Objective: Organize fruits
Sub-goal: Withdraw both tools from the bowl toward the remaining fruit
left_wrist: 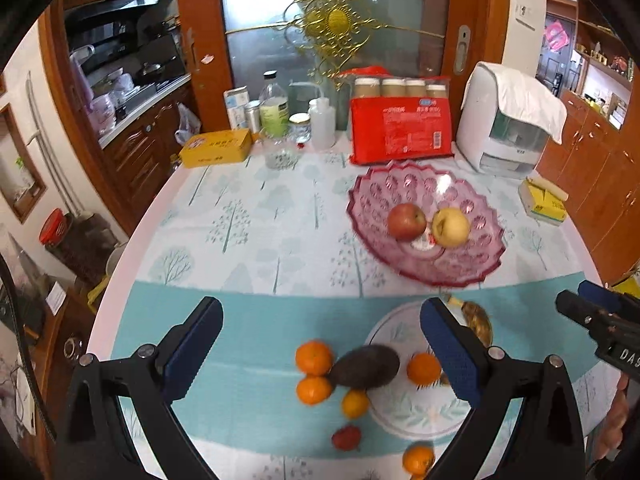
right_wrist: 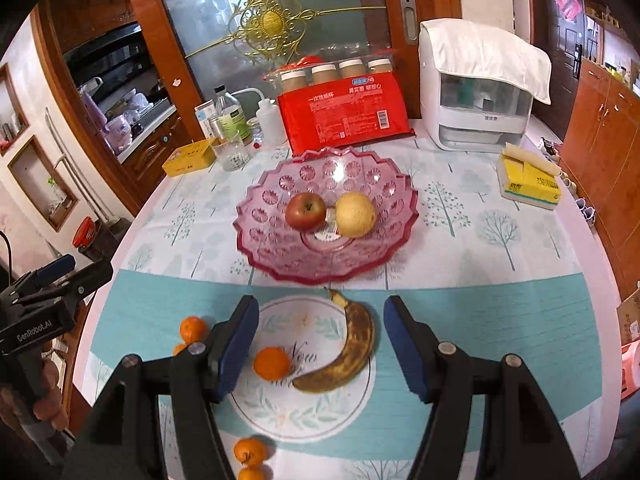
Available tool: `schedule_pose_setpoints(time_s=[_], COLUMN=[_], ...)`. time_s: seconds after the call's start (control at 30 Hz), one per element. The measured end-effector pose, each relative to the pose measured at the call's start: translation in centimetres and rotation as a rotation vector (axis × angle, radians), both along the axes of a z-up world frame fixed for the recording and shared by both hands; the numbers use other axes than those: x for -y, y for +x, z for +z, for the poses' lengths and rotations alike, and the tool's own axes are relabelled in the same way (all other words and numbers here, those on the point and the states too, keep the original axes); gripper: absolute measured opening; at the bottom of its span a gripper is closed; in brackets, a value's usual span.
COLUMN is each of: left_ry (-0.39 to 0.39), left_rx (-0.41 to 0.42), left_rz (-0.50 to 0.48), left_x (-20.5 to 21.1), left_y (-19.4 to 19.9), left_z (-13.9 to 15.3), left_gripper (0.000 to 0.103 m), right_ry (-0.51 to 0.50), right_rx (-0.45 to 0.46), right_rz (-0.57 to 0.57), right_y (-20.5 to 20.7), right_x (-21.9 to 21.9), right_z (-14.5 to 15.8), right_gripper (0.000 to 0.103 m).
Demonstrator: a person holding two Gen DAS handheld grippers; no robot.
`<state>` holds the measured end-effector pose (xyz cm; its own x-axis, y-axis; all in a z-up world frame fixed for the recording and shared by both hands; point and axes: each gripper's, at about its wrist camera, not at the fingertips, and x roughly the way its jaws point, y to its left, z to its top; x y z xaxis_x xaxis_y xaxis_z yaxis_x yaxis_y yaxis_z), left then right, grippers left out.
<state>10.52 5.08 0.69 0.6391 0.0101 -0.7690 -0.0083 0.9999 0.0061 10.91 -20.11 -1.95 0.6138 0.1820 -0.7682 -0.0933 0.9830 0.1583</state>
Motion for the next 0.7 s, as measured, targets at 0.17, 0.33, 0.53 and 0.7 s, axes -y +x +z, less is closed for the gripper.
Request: schedule_pose_setpoints(time_s=[0.17, 0.33, 0.53, 0.7], left_ry=[-0.008, 0.002, 0.015, 0.030], left_rx=[-0.031, -0.081, -0.129, -0.177], left_rz=[0.049, 0.097, 0.104, 0.061], left_x=[-1.5, -3.2, -4.6, -5.6], left_y=[-2.7, -4.9, -6.1, -5.4], left_z=[-1.5, -3.4, -5.4, -7.0], left_gripper=[0.099, 0.099, 0.099, 0.099], right_ry=[0.002, -0.013, -0.015, -0.014], right_rx=[-0.030, -0.060, -0.105, -0.124], right_rz=[0.029, 0.061, 0.103, 0.107], right_y=[-1.8, -3.2, -4.3, -5.0], right_x=[0.3, 0.0, -1.3, -3.1], right_z=[-1.2, -2.6, -4.5, -5.4], right_gripper=[0.065, 0.065, 0.065, 0.065])
